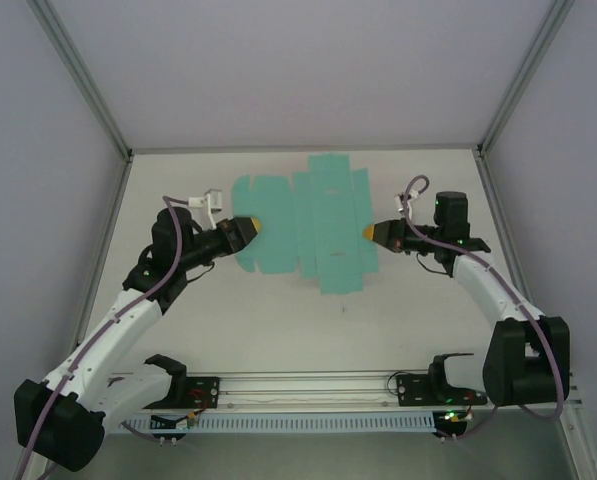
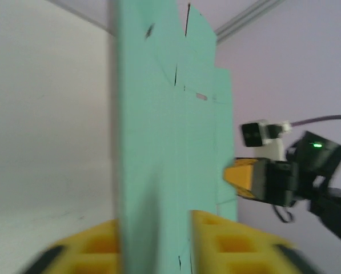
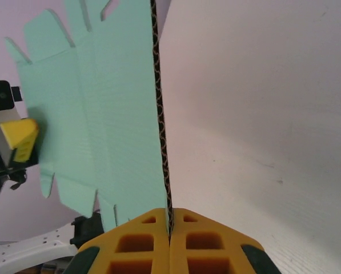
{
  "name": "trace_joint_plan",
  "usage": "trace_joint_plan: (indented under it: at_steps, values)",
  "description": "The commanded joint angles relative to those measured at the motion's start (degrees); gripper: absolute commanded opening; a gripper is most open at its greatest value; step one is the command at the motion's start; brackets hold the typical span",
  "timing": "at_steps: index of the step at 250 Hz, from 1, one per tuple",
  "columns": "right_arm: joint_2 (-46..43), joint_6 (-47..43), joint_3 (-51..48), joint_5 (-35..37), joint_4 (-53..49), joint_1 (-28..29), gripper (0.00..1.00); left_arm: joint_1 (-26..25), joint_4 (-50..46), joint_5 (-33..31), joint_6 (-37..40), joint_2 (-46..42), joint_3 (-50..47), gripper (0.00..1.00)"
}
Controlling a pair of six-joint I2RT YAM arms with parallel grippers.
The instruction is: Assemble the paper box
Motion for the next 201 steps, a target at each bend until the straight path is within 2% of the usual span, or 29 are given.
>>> trace_joint_plan:
  at_steps: [1, 20, 48, 72, 100, 125, 137, 167, 201]
  values:
    - [-0.65, -12.31, 4.78, 12.97, -12.55, 4.18, 0.0, -0.04, -16.75, -17.0, 4.86, -0.8, 3.52, 1.0]
    - [1.31, -21.42, 7.37, 25.67, -18.74, 10.57, 0.0, -0.02, -27.25, -31.14, 2.89, -0.76, 4.83, 1.0]
    - [7.08, -30.37, 10.39, 43.19, -18.83, 17.65, 0.0, -0.07, -33.48, -39.0, 3.47, 0.15, 5.57, 1.0]
    - [14.02, -34.79, 15.79, 54.84, -18.8, 19.95, 0.0, 0.02, -33.33, -39.31, 3.74, 1.0, 5.24, 1.0]
    - [19.1, -48.34, 16.81, 66.01, -10.15, 24.23, 0.0, -0.07, -30.11, -35.21, 4.5, 1.71, 5.15, 1.0]
    - [20.41, -62.13, 13.75, 68.54, 1.58, 26.98, 0.0, 0.01, -27.28, -30.31, 4.98, 3.54, 6.54, 1.0]
    - [20.17, -67.24, 11.66, 66.84, 8.45, 27.44, 0.0, -0.02, -26.37, -28.06, 4.92, 4.82, 7.7, 1.0]
    - [19.29, -75.4, 6.61, 61.59, 23.47, 28.13, 0.0, 0.01, -24.19, -23.37, 3.61, 8.85, 10.44, 1.0]
    - [22.13, -84.59, 3.08, 65.6, 35.18, 30.95, 0.0, 0.11, -22.54, -18.61, 2.72, 14.92, 14.92, 1.0]
